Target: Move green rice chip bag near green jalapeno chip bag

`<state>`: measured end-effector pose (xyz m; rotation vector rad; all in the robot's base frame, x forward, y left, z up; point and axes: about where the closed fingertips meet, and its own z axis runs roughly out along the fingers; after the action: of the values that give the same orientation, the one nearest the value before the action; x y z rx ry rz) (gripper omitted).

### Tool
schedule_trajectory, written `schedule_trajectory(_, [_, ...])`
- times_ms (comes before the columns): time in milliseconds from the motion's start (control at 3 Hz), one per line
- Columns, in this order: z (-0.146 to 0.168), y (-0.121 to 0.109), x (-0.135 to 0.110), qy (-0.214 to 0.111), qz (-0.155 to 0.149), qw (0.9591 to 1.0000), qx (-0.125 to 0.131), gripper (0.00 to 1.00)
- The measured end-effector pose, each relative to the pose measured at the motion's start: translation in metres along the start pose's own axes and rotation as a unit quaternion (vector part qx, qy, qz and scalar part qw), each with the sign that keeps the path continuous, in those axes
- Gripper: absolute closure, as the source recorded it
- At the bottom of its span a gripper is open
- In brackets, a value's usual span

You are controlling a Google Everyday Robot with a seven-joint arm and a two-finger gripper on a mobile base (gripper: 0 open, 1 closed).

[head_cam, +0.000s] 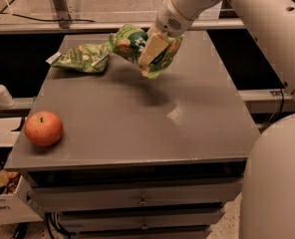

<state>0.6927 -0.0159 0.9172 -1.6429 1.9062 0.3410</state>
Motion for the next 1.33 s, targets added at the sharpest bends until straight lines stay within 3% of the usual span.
schedule_trajectory(333, [0.052,0.022,-0.032,-0.014,-0.026,0.9992,-0.027,1.00])
schedule_trajectory(667, [0.111,0.036,-0.072,-0.034,-0.045,0.9971,-0.052,0.75])
schedule_trajectory(1000, [0.121,0.034,-0.076,-0.034,-0.050,0.9967,-0.054,0.66])
schedule_trajectory(1333, [0.119,0.024,-0.068,-0.029,-0.057,0.9968,-0.049,0.42])
